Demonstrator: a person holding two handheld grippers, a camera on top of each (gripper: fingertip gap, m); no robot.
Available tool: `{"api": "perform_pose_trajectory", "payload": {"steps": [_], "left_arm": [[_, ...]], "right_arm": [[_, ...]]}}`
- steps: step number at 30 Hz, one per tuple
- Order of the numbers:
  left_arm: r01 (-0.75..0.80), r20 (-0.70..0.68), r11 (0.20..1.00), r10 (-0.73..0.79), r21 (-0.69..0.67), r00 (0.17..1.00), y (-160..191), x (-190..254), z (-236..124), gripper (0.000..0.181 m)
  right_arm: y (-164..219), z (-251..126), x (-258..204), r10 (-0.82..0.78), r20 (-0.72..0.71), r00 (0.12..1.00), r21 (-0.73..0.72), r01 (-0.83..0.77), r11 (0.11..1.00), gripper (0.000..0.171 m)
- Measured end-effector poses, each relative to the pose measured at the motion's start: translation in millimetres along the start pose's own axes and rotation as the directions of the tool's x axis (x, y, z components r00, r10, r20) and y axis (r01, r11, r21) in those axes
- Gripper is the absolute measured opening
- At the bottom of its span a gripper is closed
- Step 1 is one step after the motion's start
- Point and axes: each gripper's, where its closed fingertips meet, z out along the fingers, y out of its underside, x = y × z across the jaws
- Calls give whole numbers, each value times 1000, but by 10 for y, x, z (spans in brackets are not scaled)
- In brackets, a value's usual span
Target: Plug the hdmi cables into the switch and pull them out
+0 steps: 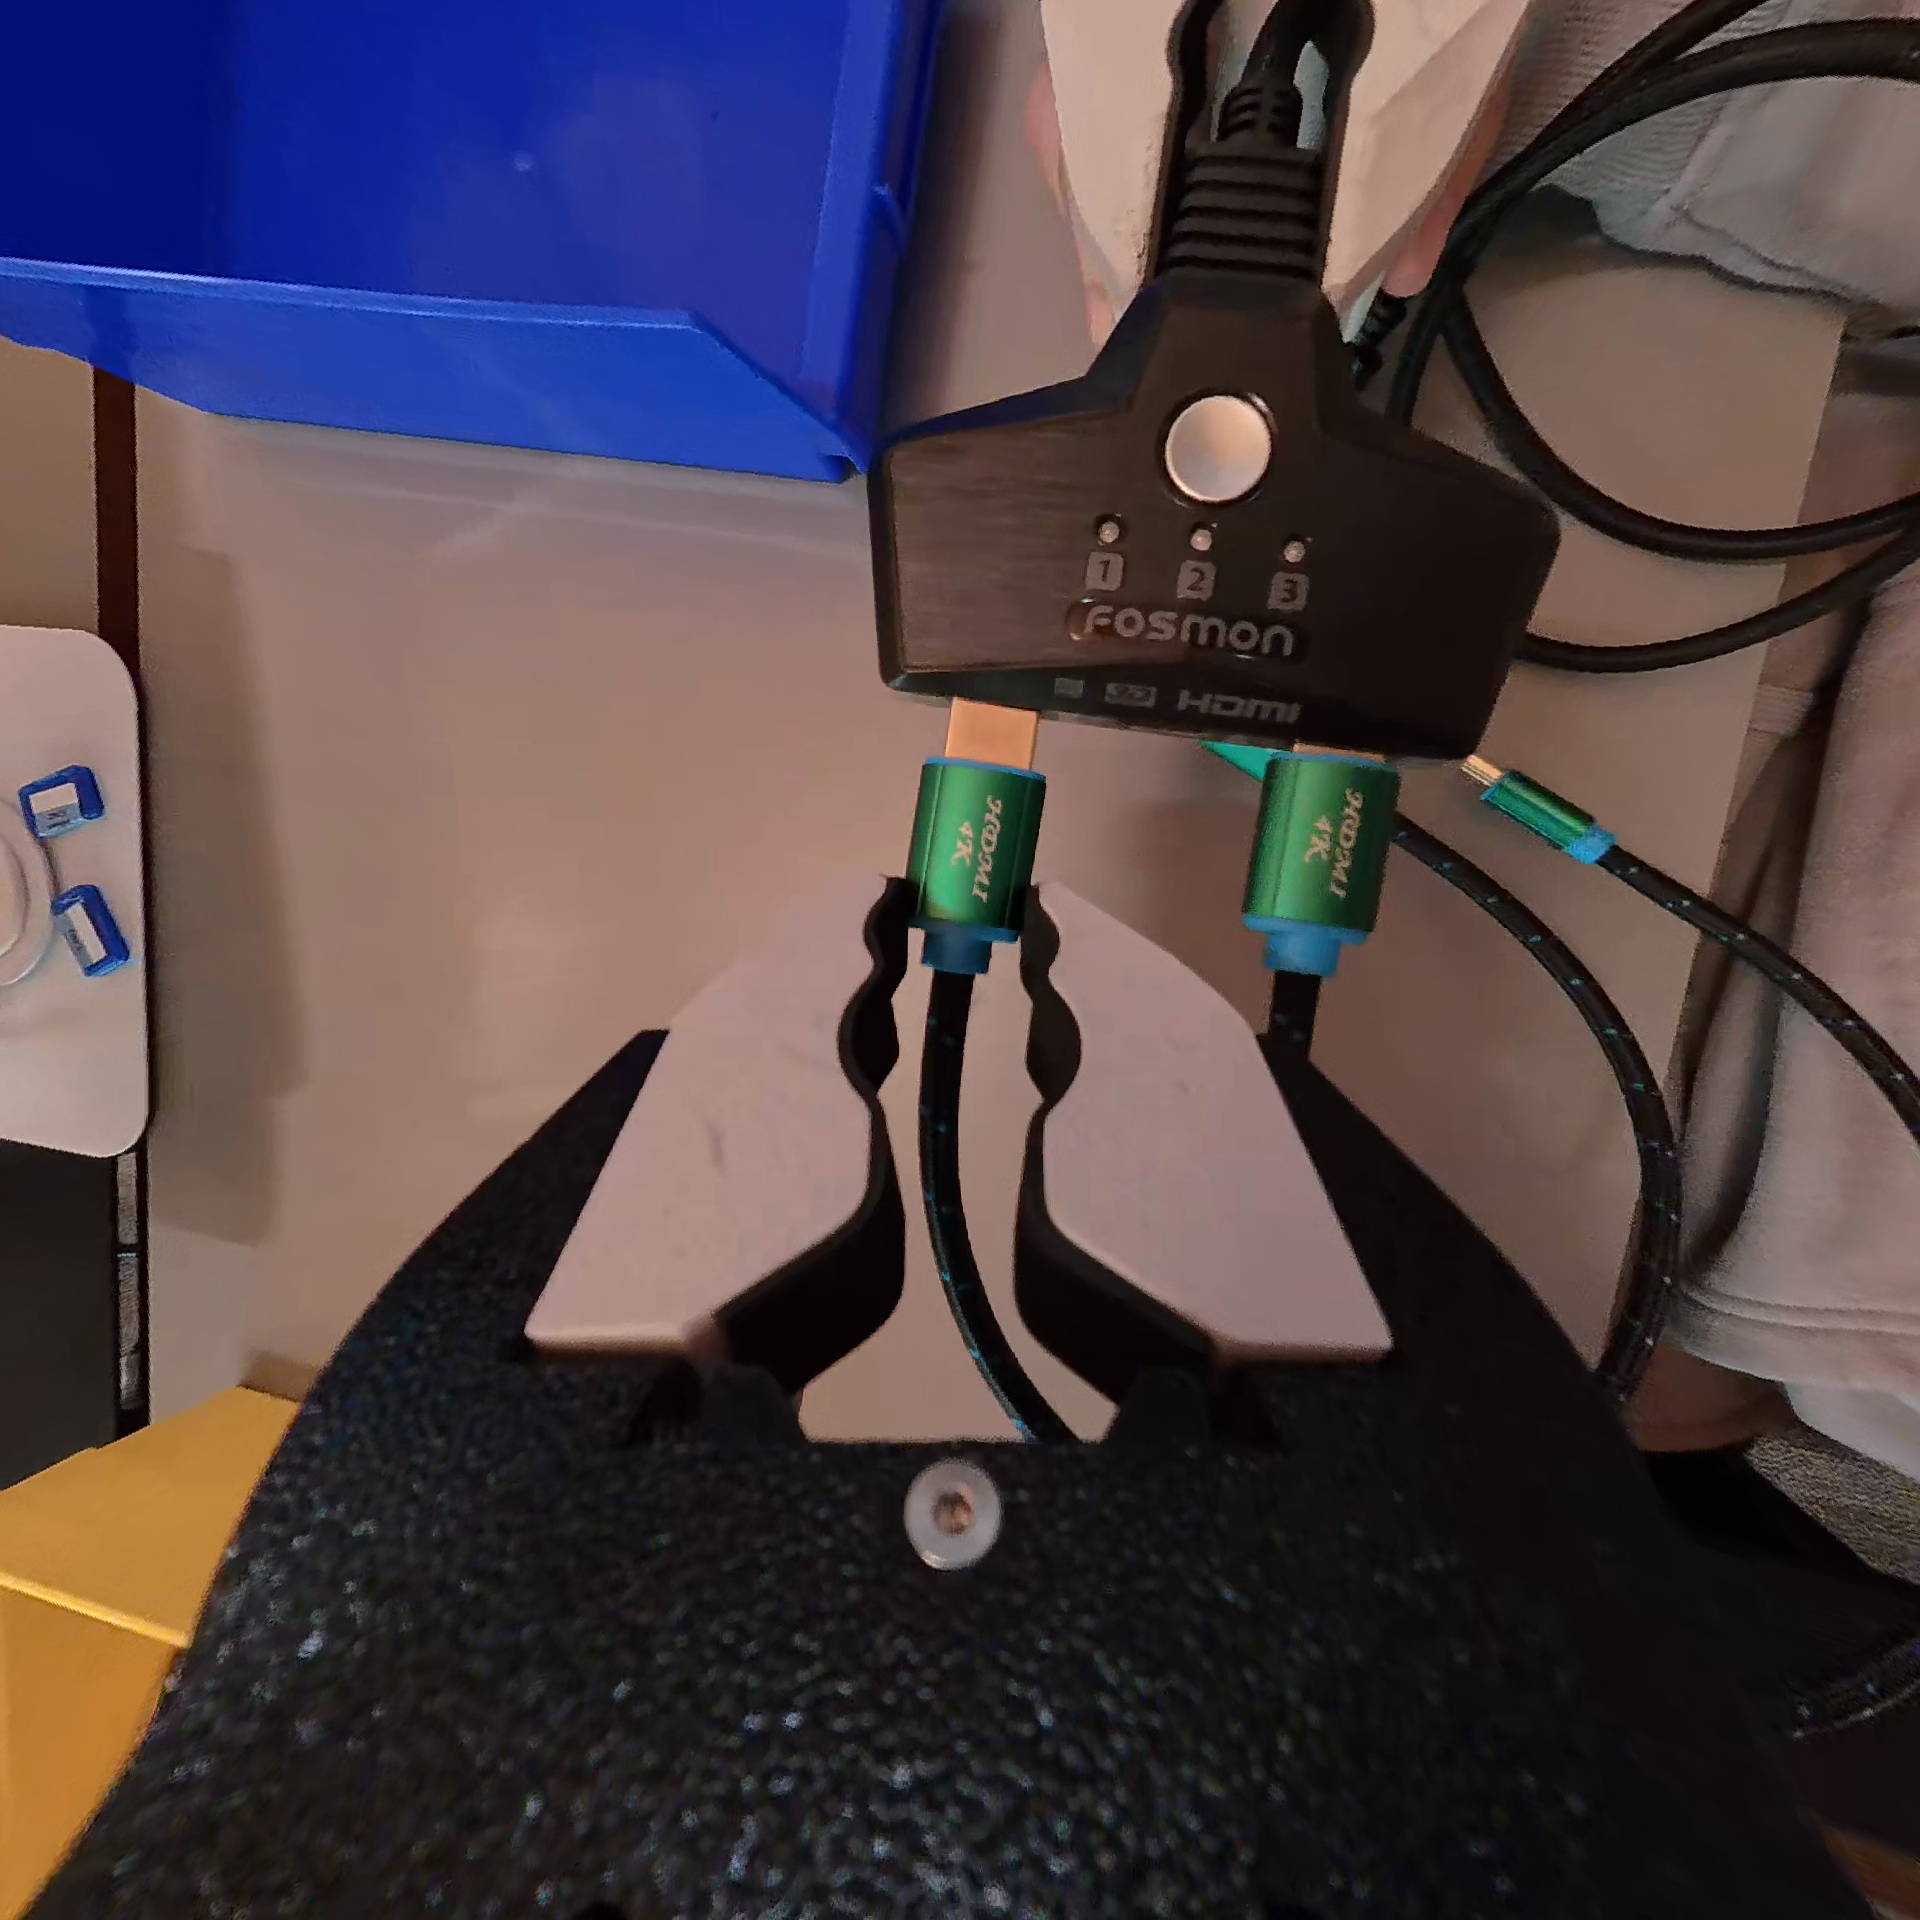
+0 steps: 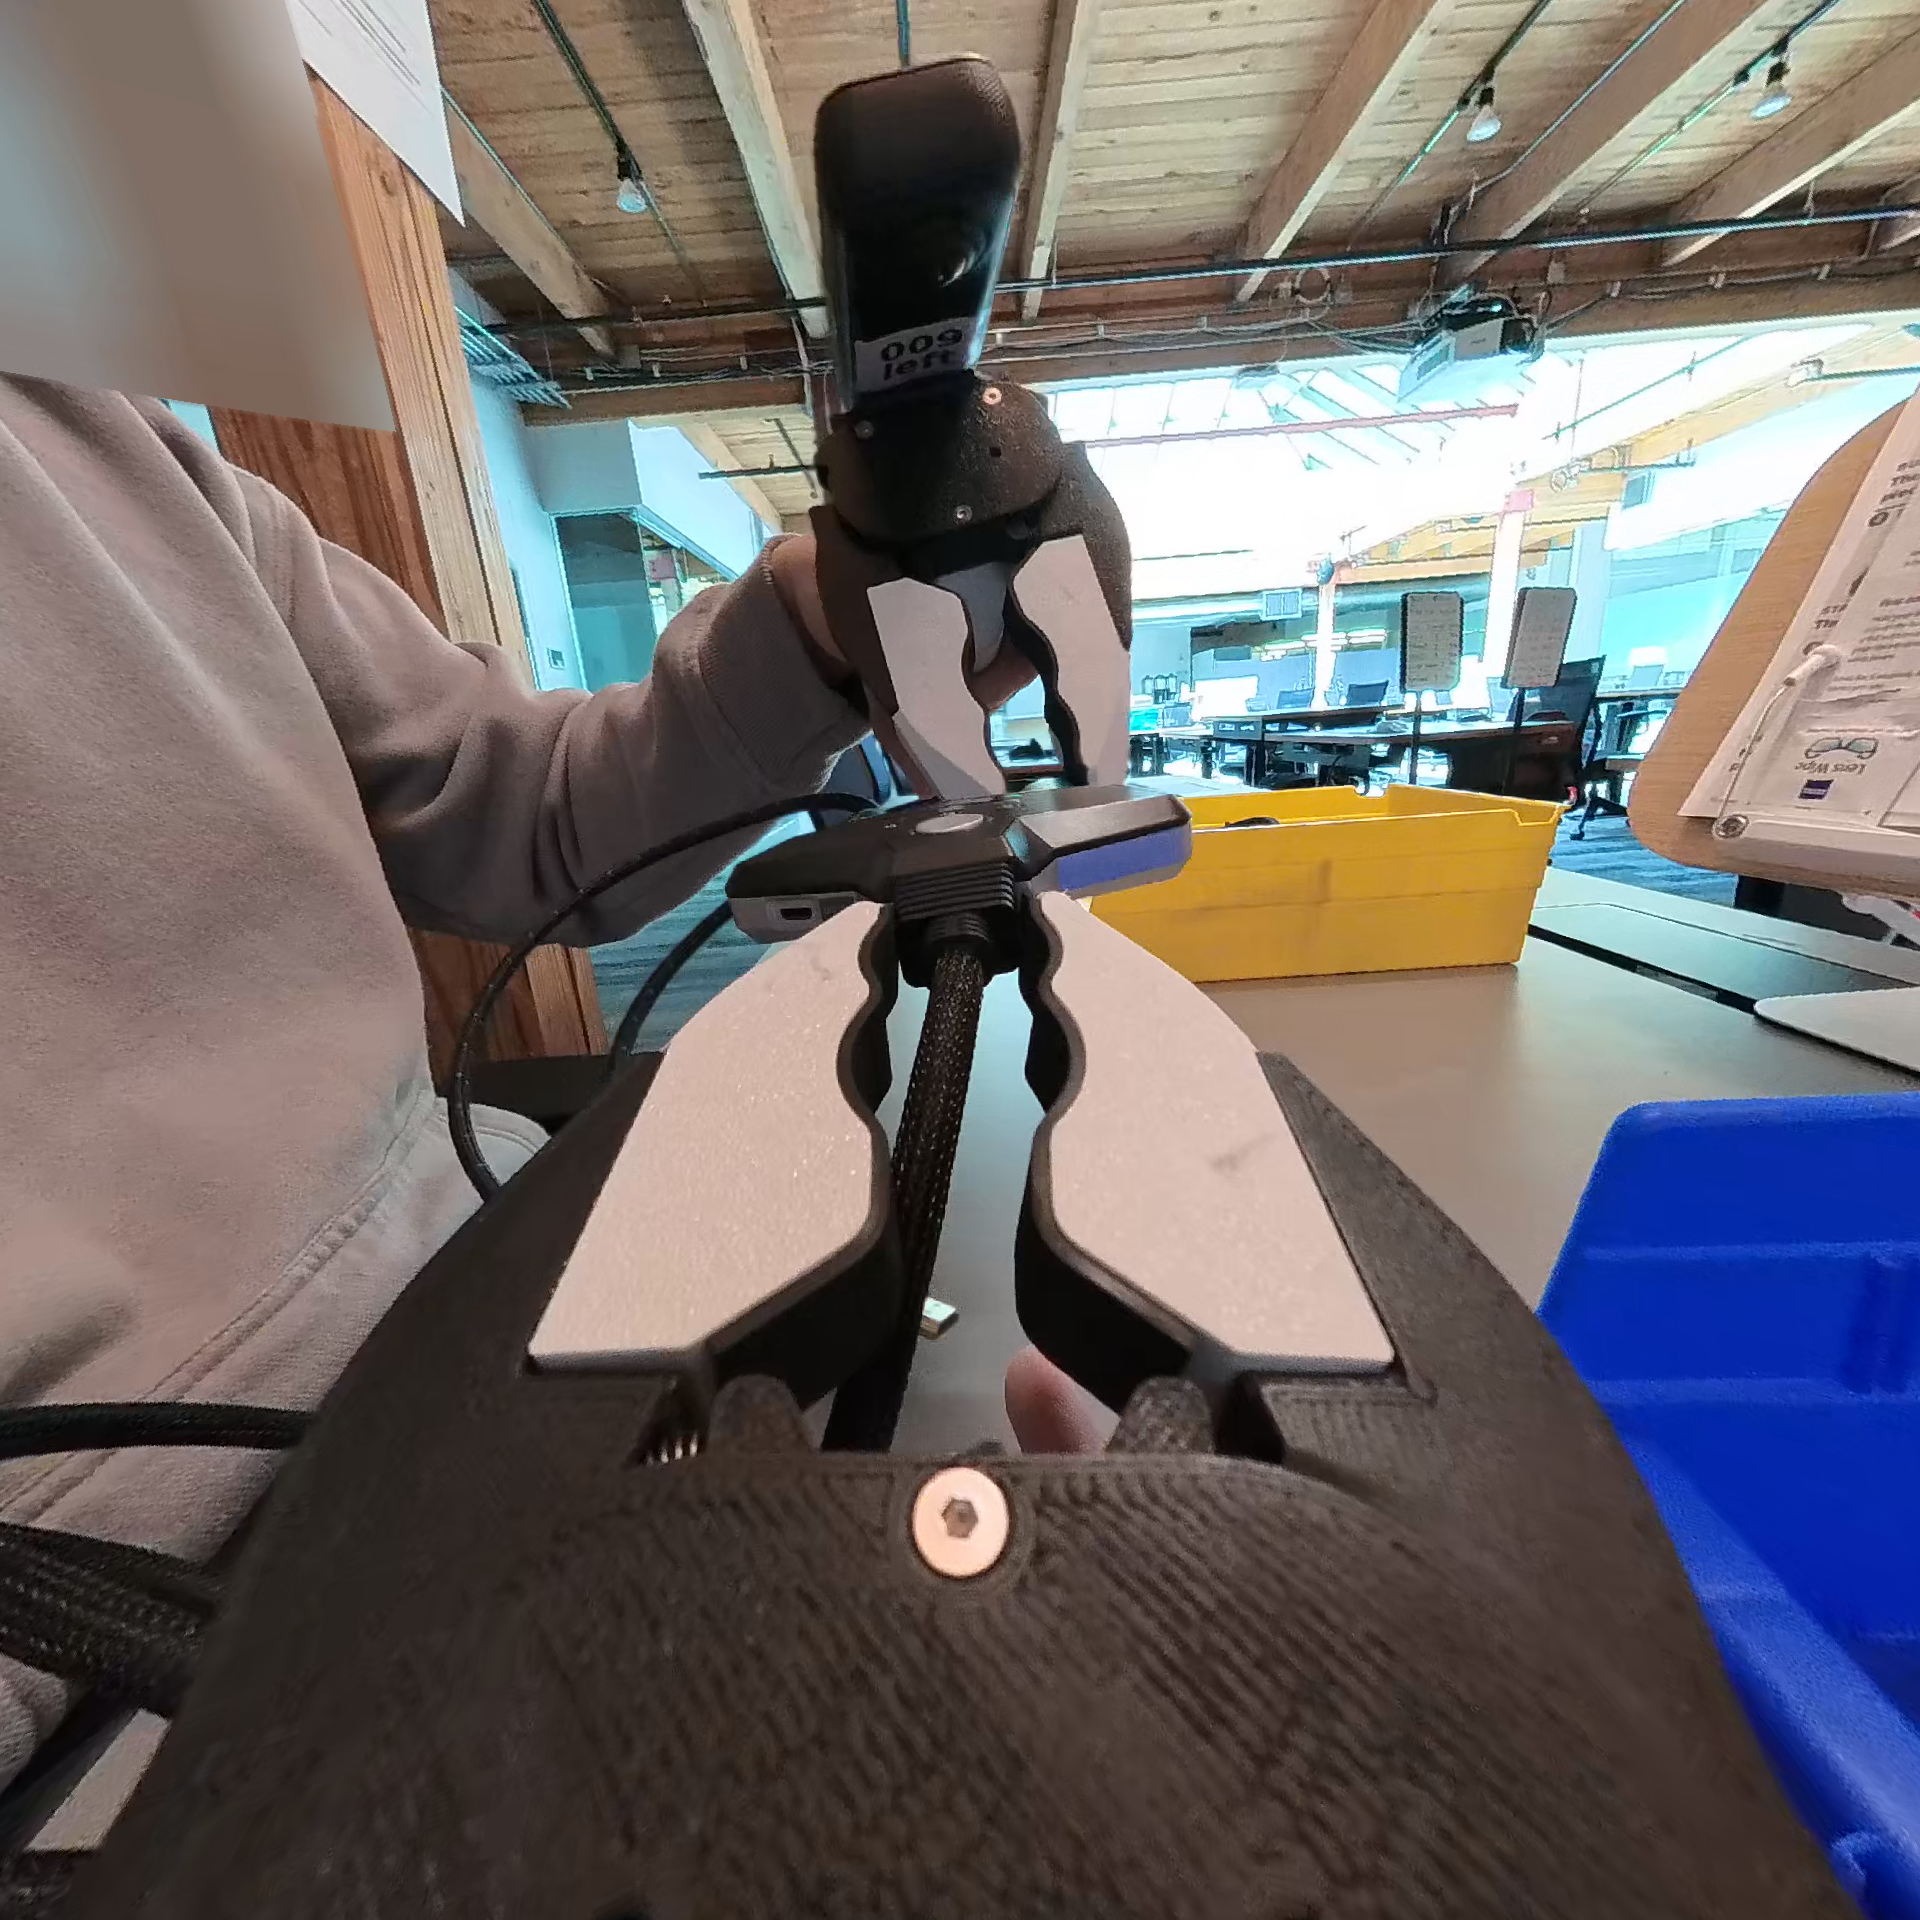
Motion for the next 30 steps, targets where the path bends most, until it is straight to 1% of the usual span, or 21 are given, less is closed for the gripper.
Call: {"api": "perform_pose_trajectory", "payload": {"steps": [6,8,14,17,19,23,27,30], "left_arm": [[60,-100,998,-58,17,993,-6,68,-25,21],[64,-88,998,-64,3,994,7,58,-16,21],[41,8,998,-40,-54,999,33,24,33,21],[24,1,999,-24,-40,1000,23,44,39,21],[18,-17,998,-19,-58,1000,56,61,49,21],[-3,7,996,4,-87,1000,102,24,72,21],[-24,48,997,27,-67,998,77,-27,72,21],[-23,40,999,24,-34,999,58,-32,78,21]], "right_arm": [[-2,2,-31,-16,17,1000,1,16,1000,22],[9,7,-23,-16,12,1000,-7,16,1000,22],[21,4,-23,-52,-1,999,-19,52,998,22],[6,-3,-34,-54,6,999,-11,54,998,22],[17,10,-52,-62,16,998,-16,62,998,22],[80,23,-31,-100,-2,995,-65,100,993,22],[89,17,-5,-120,-22,993,-75,118,990,22],[76,10,-2,-125,-26,992,-69,122,990,22]]}}
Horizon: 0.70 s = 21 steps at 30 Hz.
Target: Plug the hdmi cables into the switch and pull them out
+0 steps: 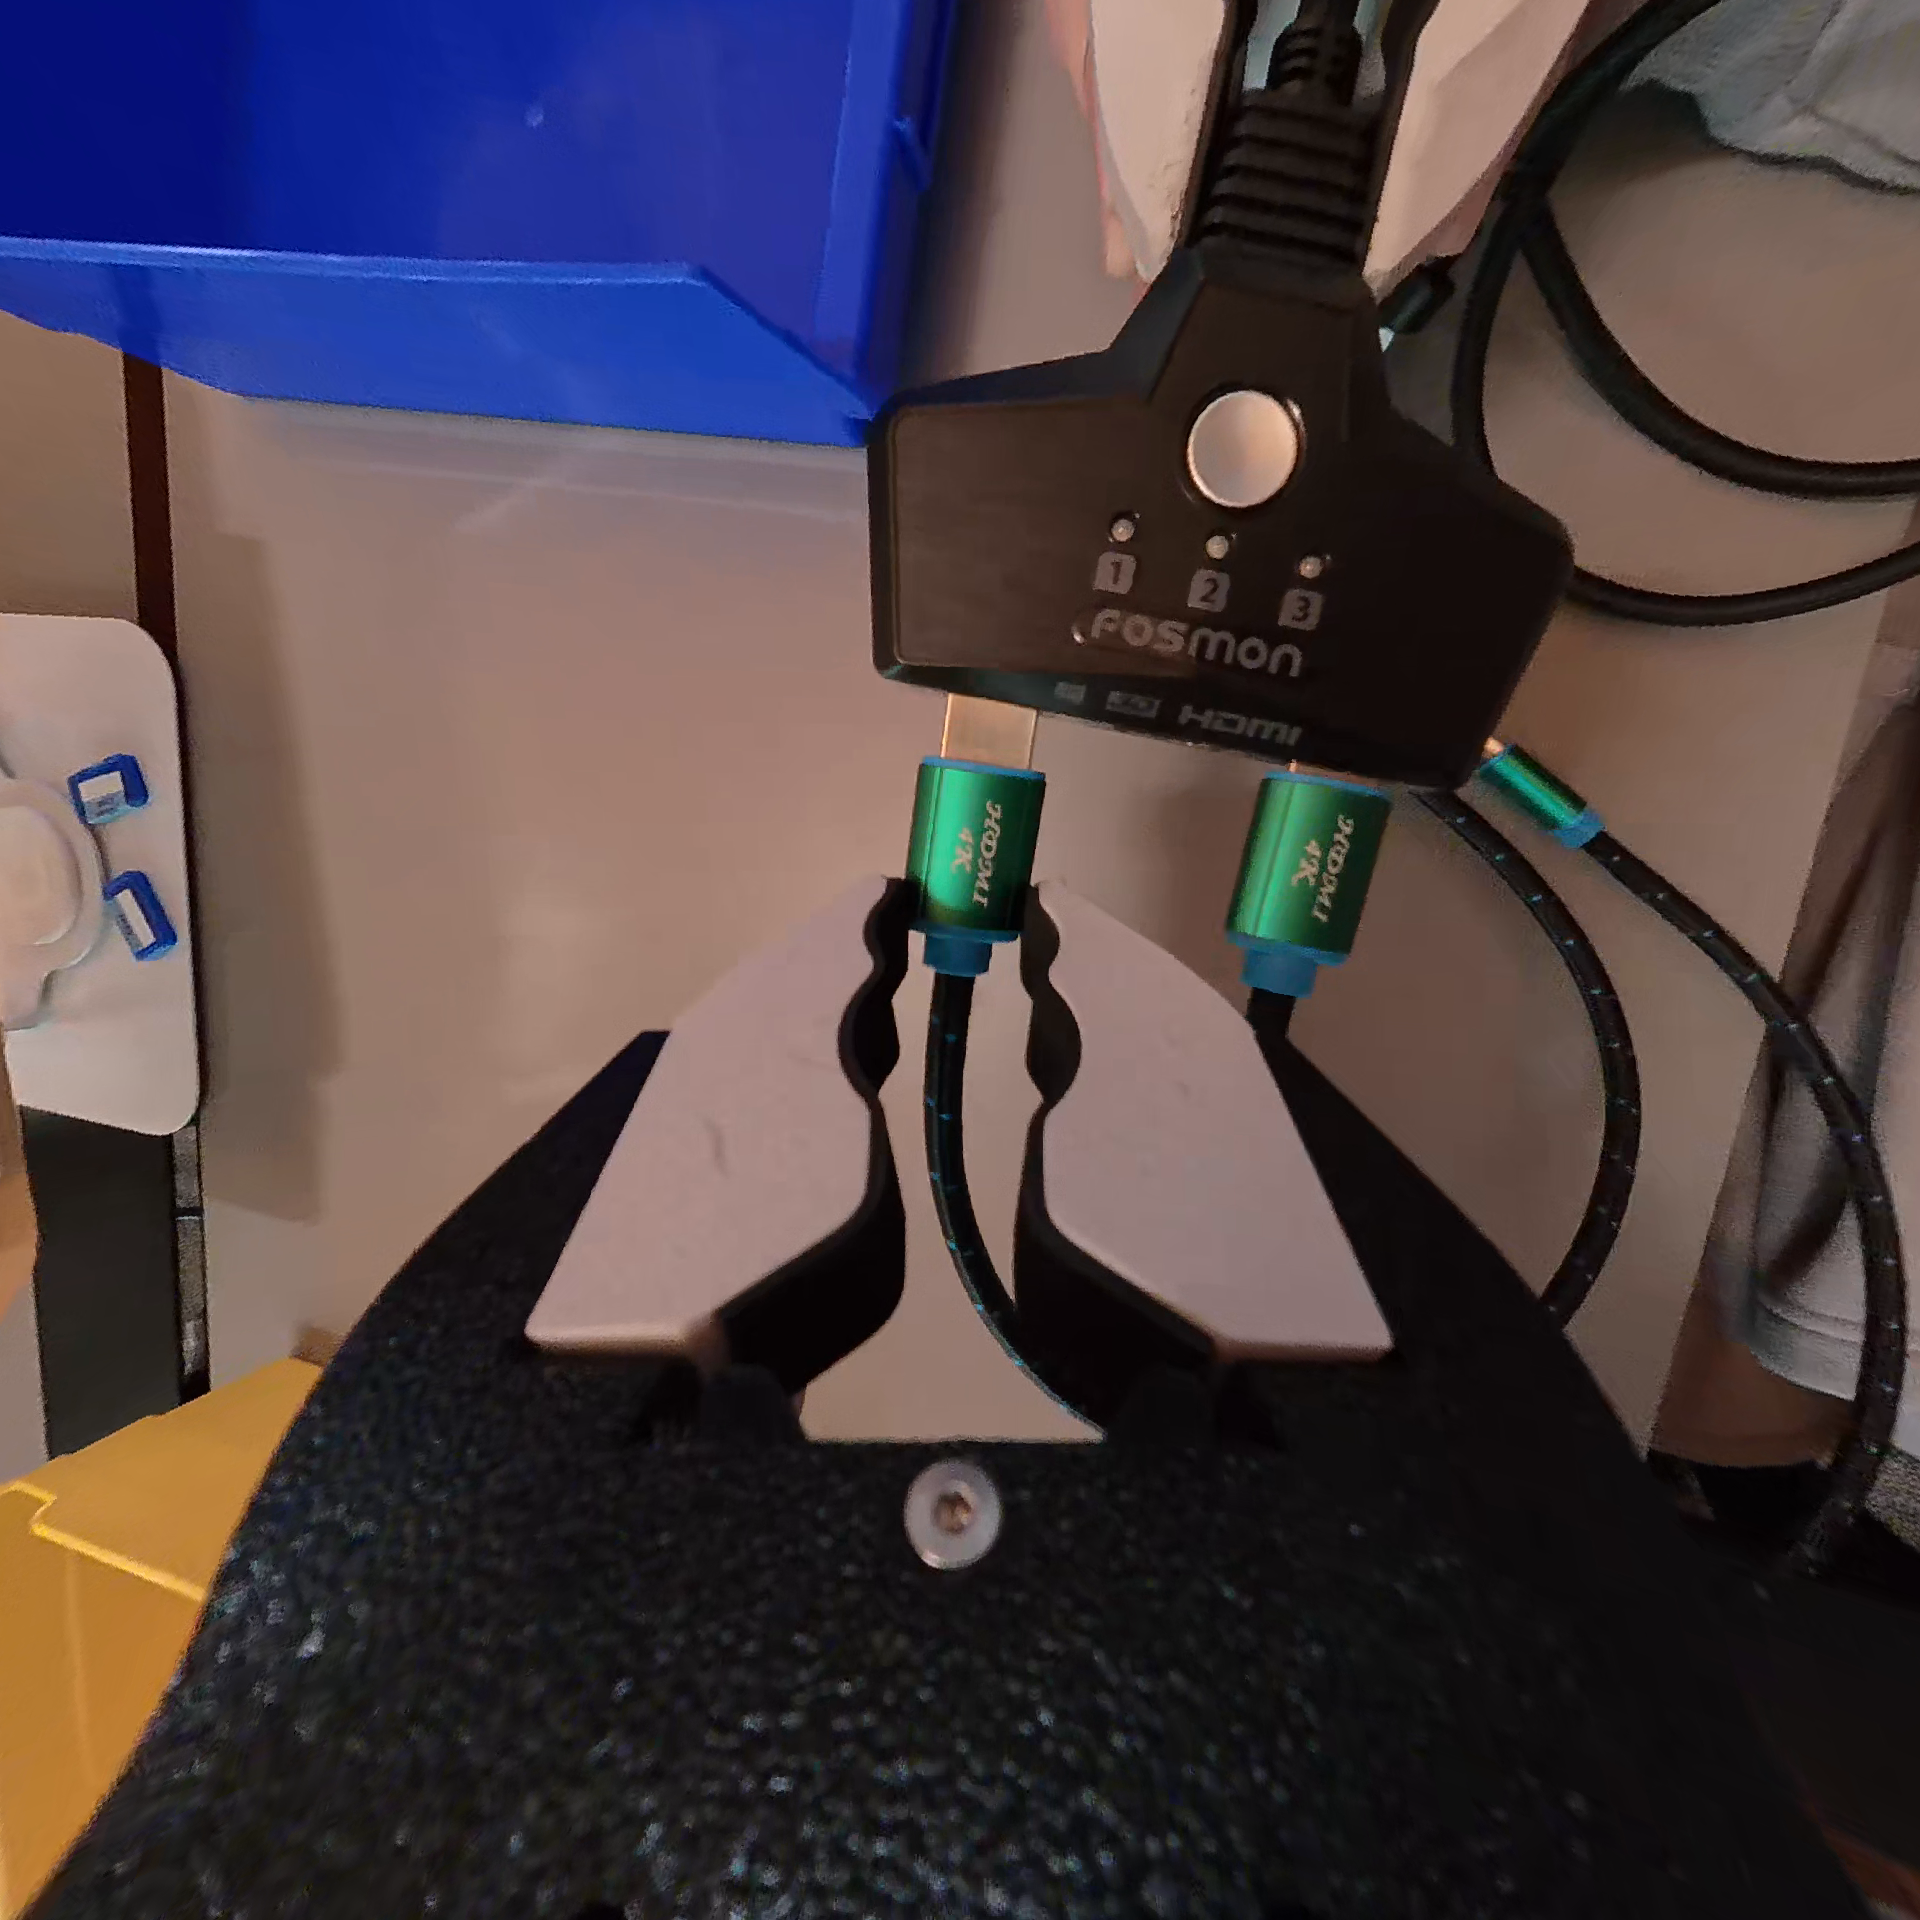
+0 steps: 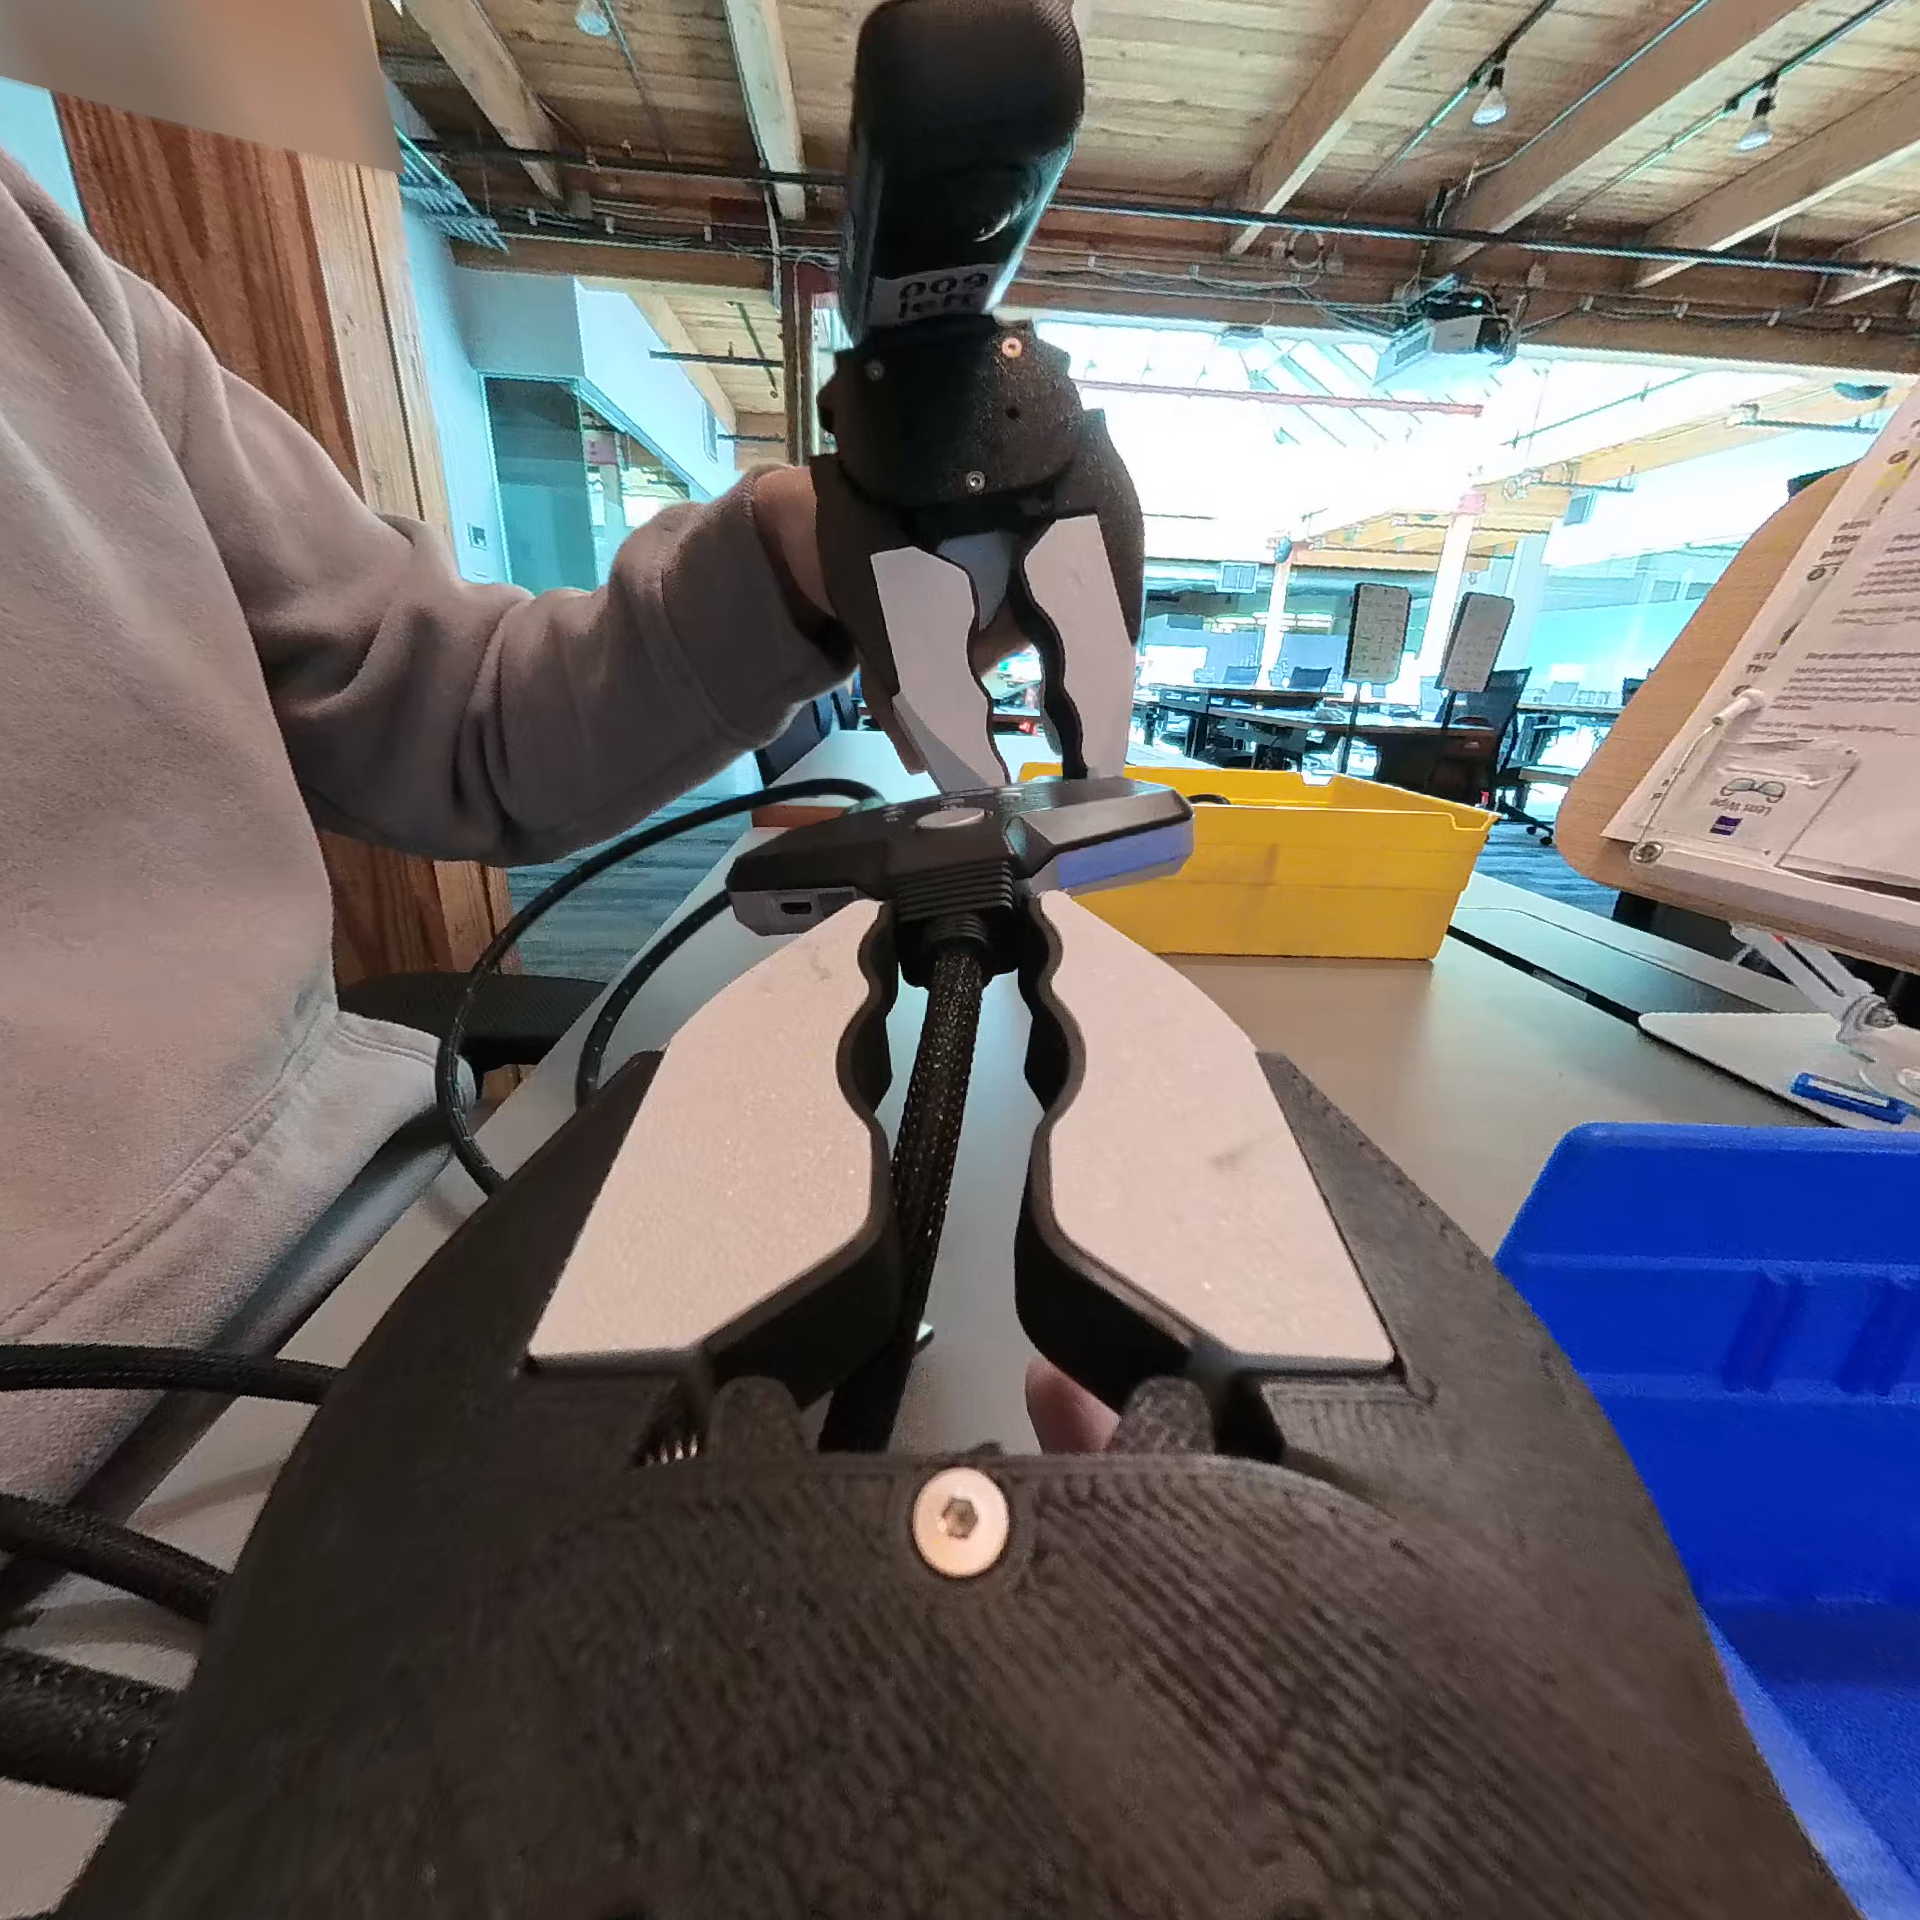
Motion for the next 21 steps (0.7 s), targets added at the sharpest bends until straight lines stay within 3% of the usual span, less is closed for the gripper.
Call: {"api": "perform_pose_trajectory", "payload": {"steps": [8,21], "left_arm": [[17,-50,995,-23,-103,998,99,61,33,21],[-88,-71,995,91,43,993,22,40,14,20]], "right_arm": [[80,57,-36,-56,11,998,-54,56,997,22],[87,84,-46,28,26,999,-33,-27,999,23]]}}
